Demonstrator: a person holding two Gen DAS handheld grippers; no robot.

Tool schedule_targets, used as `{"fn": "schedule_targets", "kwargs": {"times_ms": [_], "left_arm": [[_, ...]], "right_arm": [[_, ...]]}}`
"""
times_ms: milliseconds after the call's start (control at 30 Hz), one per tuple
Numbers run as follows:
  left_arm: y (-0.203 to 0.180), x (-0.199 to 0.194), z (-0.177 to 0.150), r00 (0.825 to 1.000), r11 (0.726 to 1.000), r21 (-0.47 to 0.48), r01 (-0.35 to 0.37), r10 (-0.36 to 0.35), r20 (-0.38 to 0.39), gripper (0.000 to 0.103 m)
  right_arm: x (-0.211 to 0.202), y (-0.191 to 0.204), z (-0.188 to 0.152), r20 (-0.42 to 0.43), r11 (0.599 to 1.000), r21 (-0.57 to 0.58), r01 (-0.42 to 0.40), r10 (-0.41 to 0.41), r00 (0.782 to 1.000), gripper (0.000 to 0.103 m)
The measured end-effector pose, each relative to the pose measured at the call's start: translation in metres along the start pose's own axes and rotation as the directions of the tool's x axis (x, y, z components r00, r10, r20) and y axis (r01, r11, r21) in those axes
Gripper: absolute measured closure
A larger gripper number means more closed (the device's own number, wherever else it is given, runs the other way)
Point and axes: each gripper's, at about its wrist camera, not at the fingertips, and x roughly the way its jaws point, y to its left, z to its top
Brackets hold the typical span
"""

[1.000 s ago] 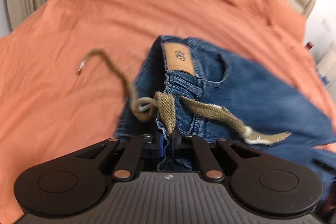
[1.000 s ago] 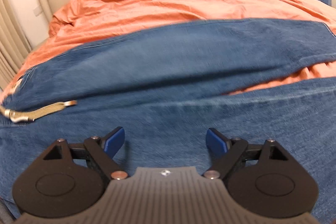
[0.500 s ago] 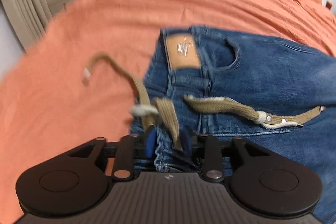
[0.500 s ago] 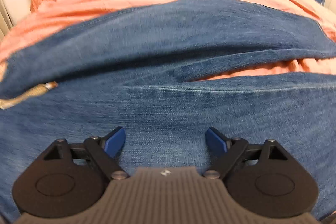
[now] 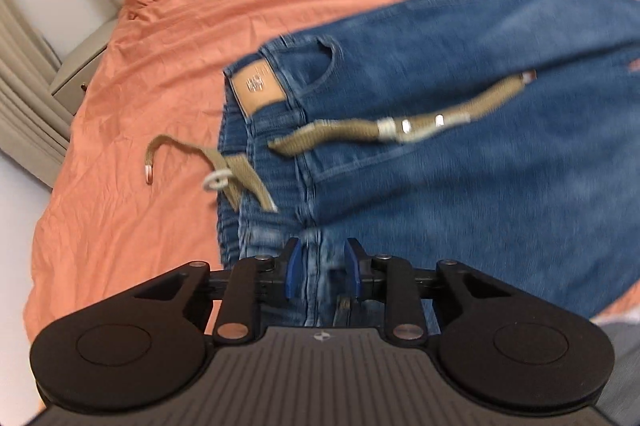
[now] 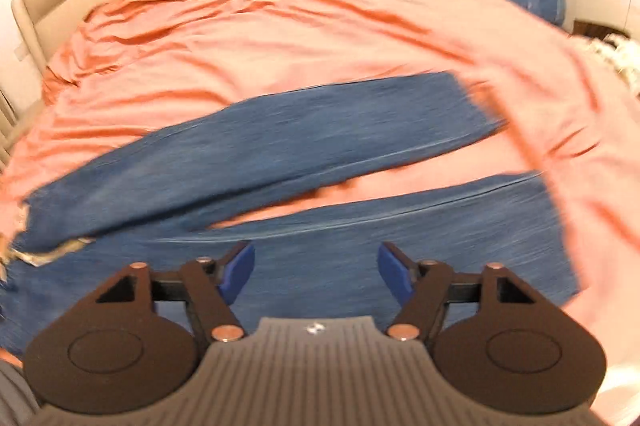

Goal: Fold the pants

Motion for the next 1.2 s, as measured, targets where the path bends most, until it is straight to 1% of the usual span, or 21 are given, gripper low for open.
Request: {"fn": "schedule_targets", "kwargs": {"times_ms": [33,100,167,200,267,367,467,567,633,667,700,733,767,800,833,900,967,1033,1133,1167,1200], "left_arm": [[-0.002,0.001,-0.002,1.000,1.000,0.022,-0.006,0.006,-0.017,0.072],[-0.005,0.001,-0.006,0.999,0.998,0.059,-0.016,0.018,-0.042,0.072],[-0.008,0.002,-0.009,0.997,0.996,0.090,-0.023,0.029,-0.070,0.072],[-0.009,0.002,-0.011,0.996,0.994,0.103,-0.023,0.031,-0.085,0.072],[-0.010,0.003,-0.014,0.994,0.992,0.124,-0.030,0.043,-0.101,0.072],[-0.008,0.003,-0.018,0.991,0.990,0.133,-0.042,0.058,-0.121,0.072],[-0.006,-0.001,-0.019,0.988,0.990,0.132,-0.054,0.072,-0.135,0.072],[-0.006,-0.010,-0.019,0.988,0.987,0.149,-0.053,0.073,-0.133,0.072],[-0.009,-0.018,-0.019,0.990,0.981,0.189,-0.039,0.064,-0.126,0.072],[-0.010,-0.021,-0.019,0.990,0.977,0.212,-0.034,0.062,-0.124,0.072],[-0.012,-0.025,-0.020,0.991,0.968,0.250,-0.030,0.062,-0.122,0.072],[-0.014,-0.028,-0.021,0.991,0.959,0.283,-0.028,0.064,-0.120,0.072],[-0.016,-0.030,-0.022,0.990,0.948,0.319,-0.025,0.067,-0.122,0.072],[-0.018,-0.032,-0.023,0.990,0.932,0.361,-0.020,0.070,-0.125,0.072],[-0.020,-0.032,-0.025,0.988,0.912,0.410,-0.010,0.072,-0.136,0.072],[-0.024,-0.030,-0.030,0.981,0.863,0.504,0.034,0.067,-0.181,0.071],[-0.029,-0.024,-0.035,0.973,0.799,0.599,0.048,0.098,-0.208,0.067],[-0.035,-0.015,-0.043,0.971,0.722,0.691,0.032,0.142,-0.193,0.061],[-0.039,-0.002,-0.054,0.975,0.622,0.782,0.022,0.161,-0.155,0.050],[-0.040,0.001,-0.057,0.978,0.593,0.805,0.025,0.154,-0.144,0.048],[-0.041,0.005,-0.062,0.981,0.553,0.833,0.017,0.153,-0.122,0.048]], "right_arm": [[-0.004,-0.019,0.003,-0.014,1.000,-0.024,0.014,-0.015,1.000,0.054],[-0.010,-0.054,0.005,-0.027,0.996,-0.081,0.038,-0.040,0.999,0.063],[-0.012,-0.085,0.000,-0.037,0.987,-0.142,0.073,-0.078,0.996,0.066],[-0.012,-0.099,-0.007,-0.046,0.977,-0.193,0.088,-0.098,0.994,0.072],[-0.011,-0.117,-0.021,-0.047,0.938,-0.329,0.112,-0.135,0.990,0.073],[0.007,-0.129,-0.048,-0.086,0.849,-0.519,0.099,-0.167,0.982,0.073],[0.030,-0.124,-0.080,-0.110,0.708,-0.703,0.069,-0.204,0.973,0.073],[0.053,-0.112,-0.102,-0.096,0.582,-0.811,0.060,-0.233,0.968,0.073],[0.064,-0.110,-0.116,-0.055,0.516,-0.853,0.083,-0.246,0.968,0.074],[0.065,-0.107,-0.119,-0.042,0.498,-0.862,0.091,-0.249,0.968,0.075],[0.068,-0.107,-0.122,-0.034,0.484,-0.870,0.092,-0.246,0.969,0.083],[0.068,-0.106,-0.124,-0.029,0.469,-0.878,0.094,-0.249,0.968,0.094],[0.068,-0.105,-0.123,-0.021,0.454,-0.885,0.101,-0.256,0.967,0.098],[0.068,-0.106,-0.123,-0.010,0.447,-0.888,0.111,-0.261,0.965,0.102],[0.067,-0.106,-0.120,-0.010,0.458,-0.882,0.116,-0.262,0.965,0.103],[0.066,-0.108,-0.109,-0.030,0.506,-0.855,0.112,-0.263,0.964,0.103],[0.068,-0.105,-0.100,-0.035,0.516,-0.849,0.118,-0.277,0.960,0.103],[0.074,-0.100,-0.099,-0.043,0.510,-0.851,0.122,-0.300,0.953,0.103],[0.082,-0.094,-0.098,-0.056,0.509,-0.851,0.130,-0.334,0.941,0.103],[0.085,-0.093,-0.097,-0.061,0.512,-0.848,0.135,-0.348,0.936,0.103],[0.087,-0.092,-0.096,-0.066,0.515,-0.846,0.138,-0.359,0.931,0.103]]}}
